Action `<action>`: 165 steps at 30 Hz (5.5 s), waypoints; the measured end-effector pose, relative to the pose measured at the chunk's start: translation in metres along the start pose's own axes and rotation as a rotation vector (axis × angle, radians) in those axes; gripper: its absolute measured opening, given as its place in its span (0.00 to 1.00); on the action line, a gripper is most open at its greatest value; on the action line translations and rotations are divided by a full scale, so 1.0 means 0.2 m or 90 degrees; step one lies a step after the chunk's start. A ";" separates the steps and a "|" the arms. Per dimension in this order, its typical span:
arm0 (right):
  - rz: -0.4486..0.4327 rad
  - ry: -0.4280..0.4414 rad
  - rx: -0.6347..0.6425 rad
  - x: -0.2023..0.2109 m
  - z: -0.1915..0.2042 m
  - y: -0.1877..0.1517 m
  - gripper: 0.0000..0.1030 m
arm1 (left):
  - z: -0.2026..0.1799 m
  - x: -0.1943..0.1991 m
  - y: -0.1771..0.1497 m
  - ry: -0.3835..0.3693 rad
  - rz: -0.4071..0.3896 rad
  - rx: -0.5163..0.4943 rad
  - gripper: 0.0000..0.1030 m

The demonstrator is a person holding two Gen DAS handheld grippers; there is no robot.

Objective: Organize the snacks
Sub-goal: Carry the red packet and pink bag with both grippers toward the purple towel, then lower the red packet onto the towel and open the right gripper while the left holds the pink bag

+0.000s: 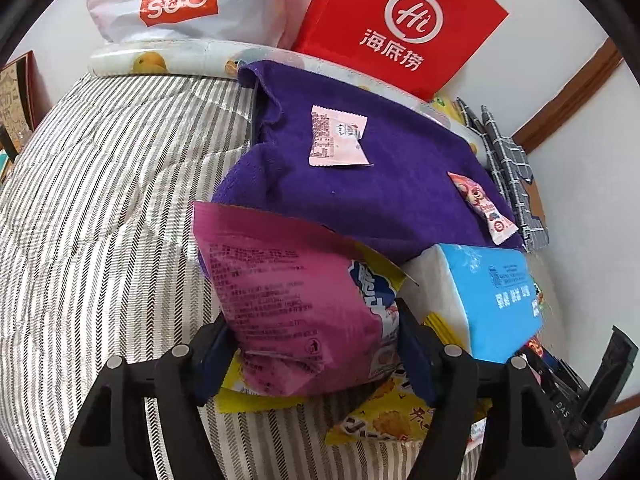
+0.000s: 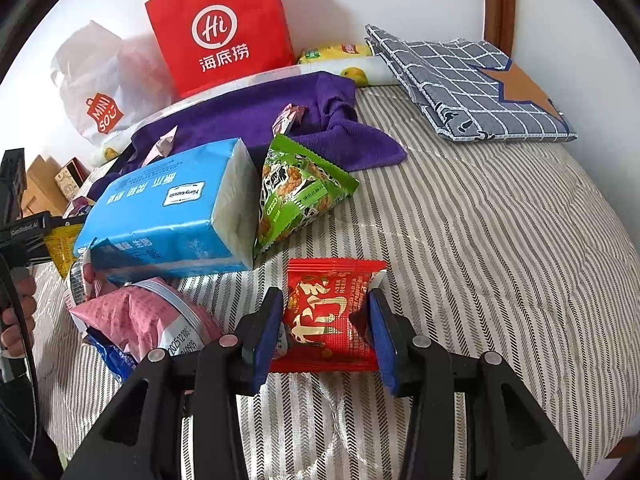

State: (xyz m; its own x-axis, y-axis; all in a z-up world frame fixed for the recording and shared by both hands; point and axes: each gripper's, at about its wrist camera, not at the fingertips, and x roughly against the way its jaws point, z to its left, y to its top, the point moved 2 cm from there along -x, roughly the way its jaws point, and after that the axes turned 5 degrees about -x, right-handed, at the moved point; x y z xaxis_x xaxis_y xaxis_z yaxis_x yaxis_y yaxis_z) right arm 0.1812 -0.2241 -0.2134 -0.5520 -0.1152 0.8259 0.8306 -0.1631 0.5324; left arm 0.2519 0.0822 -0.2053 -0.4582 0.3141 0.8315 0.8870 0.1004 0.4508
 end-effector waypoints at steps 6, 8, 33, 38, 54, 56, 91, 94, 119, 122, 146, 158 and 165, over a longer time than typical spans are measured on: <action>0.000 -0.001 -0.016 0.03 -0.01 -0.02 0.42 | 0.03 0.10 -0.02 -0.002 -0.020 0.003 0.65; -0.004 0.006 -0.024 0.05 -0.01 -0.02 0.42 | 0.04 0.14 -0.03 0.002 -0.028 0.003 0.65; -0.116 0.032 -0.019 0.54 0.11 0.02 0.42 | -0.12 0.61 -0.20 -0.026 -0.108 -0.033 0.65; -0.125 0.045 -0.017 0.61 0.14 0.03 0.42 | -0.23 0.66 -0.23 -0.038 -0.114 -0.064 0.65; -0.169 0.061 0.018 0.82 0.22 0.05 0.42 | -0.49 0.72 -0.27 -0.066 -0.124 -0.113 0.65; -0.170 0.064 0.021 0.83 0.22 0.05 0.42 | -0.51 0.73 -0.27 -0.066 -0.127 -0.117 0.65; -0.175 0.103 0.062 0.64 0.32 0.41 0.42 | -0.57 0.64 0.09 -0.068 -0.142 -0.101 0.65; -0.173 0.098 0.066 0.60 0.34 0.45 0.42 | -0.56 0.63 0.13 -0.060 -0.144 -0.102 0.65; -0.168 0.117 0.059 0.22 0.47 0.89 0.42 | -0.31 0.48 0.56 0.016 -0.154 -0.062 0.65; -0.165 0.118 0.060 0.15 0.49 0.93 0.42 | -0.28 0.43 0.62 0.009 -0.149 -0.053 0.65; 0.033 0.091 0.061 -0.47 0.51 0.83 0.42 | -0.15 -0.16 0.55 -0.022 -0.015 -0.018 0.65; 0.056 0.087 0.075 -0.49 0.51 0.82 0.42 | -0.17 -0.24 0.53 -0.009 0.022 -0.026 0.66; 0.035 0.089 0.082 -0.43 0.51 0.82 0.57 | -0.19 -0.26 0.51 -0.019 0.041 -0.036 0.66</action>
State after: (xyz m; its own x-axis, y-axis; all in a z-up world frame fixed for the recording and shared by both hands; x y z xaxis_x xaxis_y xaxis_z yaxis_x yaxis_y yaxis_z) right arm 0.3728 -0.1418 -0.1789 -0.5035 -0.2563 0.8251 0.8570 -0.0272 0.5146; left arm 0.3644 0.0407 -0.1909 -0.3970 0.3466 0.8499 0.9097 0.0257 0.4145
